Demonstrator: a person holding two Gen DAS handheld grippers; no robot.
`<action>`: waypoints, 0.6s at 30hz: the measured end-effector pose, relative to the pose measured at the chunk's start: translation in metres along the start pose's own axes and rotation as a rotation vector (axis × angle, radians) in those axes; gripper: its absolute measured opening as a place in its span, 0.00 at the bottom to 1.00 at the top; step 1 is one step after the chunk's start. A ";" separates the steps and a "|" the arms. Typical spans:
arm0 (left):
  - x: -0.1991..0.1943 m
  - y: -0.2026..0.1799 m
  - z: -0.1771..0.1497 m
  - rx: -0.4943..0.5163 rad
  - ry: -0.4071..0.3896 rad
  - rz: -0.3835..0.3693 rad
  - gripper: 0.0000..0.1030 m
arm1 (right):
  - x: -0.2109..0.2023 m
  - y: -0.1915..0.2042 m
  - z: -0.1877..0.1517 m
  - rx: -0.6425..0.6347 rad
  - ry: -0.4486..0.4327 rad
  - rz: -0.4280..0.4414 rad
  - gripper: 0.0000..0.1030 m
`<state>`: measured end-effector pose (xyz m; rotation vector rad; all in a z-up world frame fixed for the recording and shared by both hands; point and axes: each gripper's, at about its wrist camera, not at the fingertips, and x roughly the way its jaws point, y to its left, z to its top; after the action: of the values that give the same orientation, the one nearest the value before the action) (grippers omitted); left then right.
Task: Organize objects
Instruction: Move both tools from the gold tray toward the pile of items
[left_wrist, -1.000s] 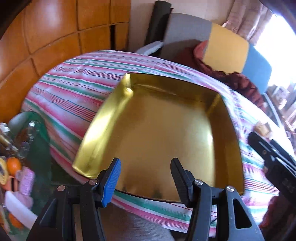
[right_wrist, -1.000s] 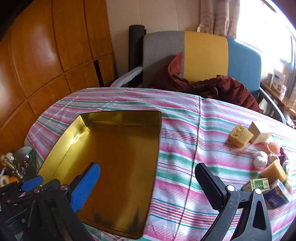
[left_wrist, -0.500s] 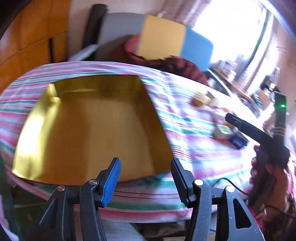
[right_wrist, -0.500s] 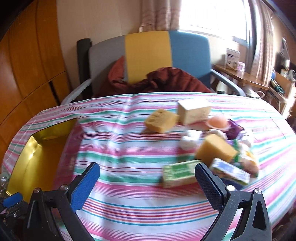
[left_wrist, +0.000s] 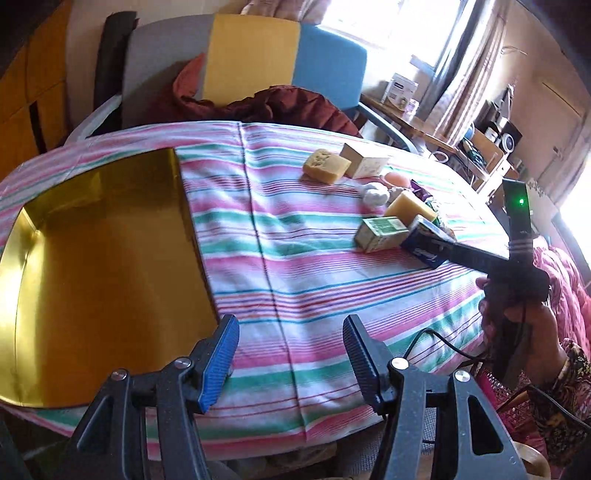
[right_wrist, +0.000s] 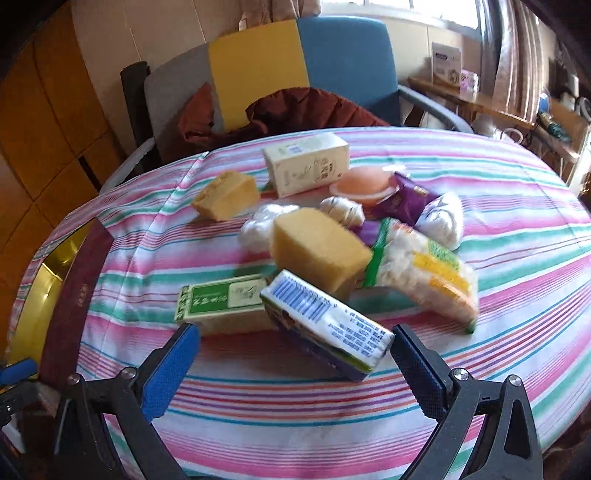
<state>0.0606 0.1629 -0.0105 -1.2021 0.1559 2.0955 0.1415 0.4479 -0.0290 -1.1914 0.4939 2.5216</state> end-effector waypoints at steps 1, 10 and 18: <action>0.001 -0.001 0.002 0.004 0.001 -0.008 0.58 | -0.001 0.006 -0.004 -0.011 0.023 0.031 1.00; 0.019 -0.010 0.019 0.001 -0.001 -0.065 0.62 | -0.021 -0.008 0.008 -0.040 0.056 0.120 1.00; 0.046 -0.036 0.032 0.094 0.035 -0.031 0.65 | 0.016 -0.031 0.023 0.052 0.132 0.234 0.66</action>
<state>0.0454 0.2269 -0.0209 -1.1784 0.2473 2.0189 0.1291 0.4871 -0.0332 -1.3568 0.7678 2.6130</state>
